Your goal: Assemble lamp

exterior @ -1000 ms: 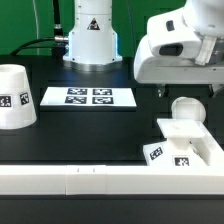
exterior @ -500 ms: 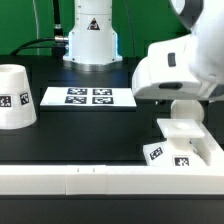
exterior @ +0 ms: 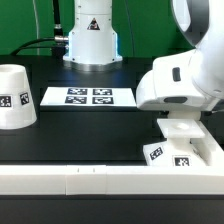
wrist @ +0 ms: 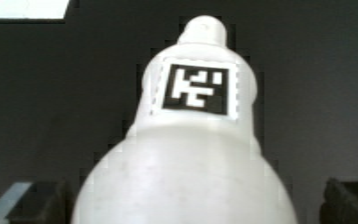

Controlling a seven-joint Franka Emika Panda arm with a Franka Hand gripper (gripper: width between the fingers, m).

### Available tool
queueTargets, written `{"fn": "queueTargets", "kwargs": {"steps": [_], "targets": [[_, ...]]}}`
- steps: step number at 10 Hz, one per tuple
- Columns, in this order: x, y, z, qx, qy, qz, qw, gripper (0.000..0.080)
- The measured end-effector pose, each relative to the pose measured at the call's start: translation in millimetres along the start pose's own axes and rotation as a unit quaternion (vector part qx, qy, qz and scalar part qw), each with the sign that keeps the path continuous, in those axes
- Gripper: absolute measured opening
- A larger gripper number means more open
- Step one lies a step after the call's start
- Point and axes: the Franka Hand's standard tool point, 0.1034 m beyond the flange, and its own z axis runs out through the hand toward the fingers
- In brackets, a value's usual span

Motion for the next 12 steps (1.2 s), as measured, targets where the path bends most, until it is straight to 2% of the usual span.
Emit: {"fn": "queueTargets", "kwargs": {"steps": [5, 6, 8, 12], "targets": [[2.0, 3.4, 10.0, 0.0, -0.005, 0.022, 1.0, 0.0699], [2.7, 4.1, 11.9, 0.004, -0.008, 0.034, 0.999, 0.0574], [3.2, 4.8, 11.8, 0.014, -0.01, 0.048, 0.999, 0.0573], [3.7, 5.0, 6.9, 0.011, -0.002, 0.031, 0.999, 0.0573]]}}
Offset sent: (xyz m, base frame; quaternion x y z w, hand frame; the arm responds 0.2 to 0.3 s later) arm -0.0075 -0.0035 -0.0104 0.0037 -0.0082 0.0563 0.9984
